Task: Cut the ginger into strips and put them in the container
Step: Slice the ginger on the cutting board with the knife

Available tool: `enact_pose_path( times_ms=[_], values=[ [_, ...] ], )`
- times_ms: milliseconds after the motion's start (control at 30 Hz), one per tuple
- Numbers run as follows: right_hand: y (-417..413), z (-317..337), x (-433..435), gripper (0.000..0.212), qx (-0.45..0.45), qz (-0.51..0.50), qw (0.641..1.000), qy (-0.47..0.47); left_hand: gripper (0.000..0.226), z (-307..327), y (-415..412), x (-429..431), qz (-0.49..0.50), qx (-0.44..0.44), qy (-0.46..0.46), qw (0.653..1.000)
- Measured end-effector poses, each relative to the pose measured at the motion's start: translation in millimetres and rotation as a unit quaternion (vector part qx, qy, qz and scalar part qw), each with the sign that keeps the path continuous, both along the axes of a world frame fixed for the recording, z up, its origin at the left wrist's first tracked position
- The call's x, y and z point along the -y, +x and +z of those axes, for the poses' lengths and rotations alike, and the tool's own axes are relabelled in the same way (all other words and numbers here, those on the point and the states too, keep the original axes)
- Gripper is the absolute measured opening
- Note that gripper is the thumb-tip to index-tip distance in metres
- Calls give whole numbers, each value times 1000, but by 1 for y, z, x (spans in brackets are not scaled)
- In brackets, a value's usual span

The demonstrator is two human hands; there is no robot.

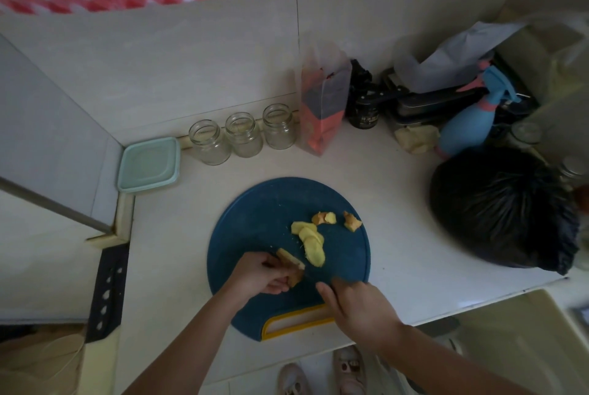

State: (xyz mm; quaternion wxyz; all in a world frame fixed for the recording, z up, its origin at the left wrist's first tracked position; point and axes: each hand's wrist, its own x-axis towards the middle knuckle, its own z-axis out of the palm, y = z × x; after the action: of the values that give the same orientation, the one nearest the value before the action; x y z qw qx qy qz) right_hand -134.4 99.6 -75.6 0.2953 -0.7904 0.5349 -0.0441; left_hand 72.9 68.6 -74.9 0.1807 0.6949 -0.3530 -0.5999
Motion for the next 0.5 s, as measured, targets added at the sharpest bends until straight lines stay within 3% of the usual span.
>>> enact_pose_path(
  times_ms=[100,267,500],
  values=[
    [1,-3,-2,88,-18,3,1000,-18,12,1,1,1,-3,-3,4,1000],
    [2,-1,-5,90,-29,9,999,-11,15,1,0,3,-4,-11,11,1000],
    [9,7,1,41,-17,-2,998,58,35,-2,2,7,-58,0,-12,998]
  ],
)
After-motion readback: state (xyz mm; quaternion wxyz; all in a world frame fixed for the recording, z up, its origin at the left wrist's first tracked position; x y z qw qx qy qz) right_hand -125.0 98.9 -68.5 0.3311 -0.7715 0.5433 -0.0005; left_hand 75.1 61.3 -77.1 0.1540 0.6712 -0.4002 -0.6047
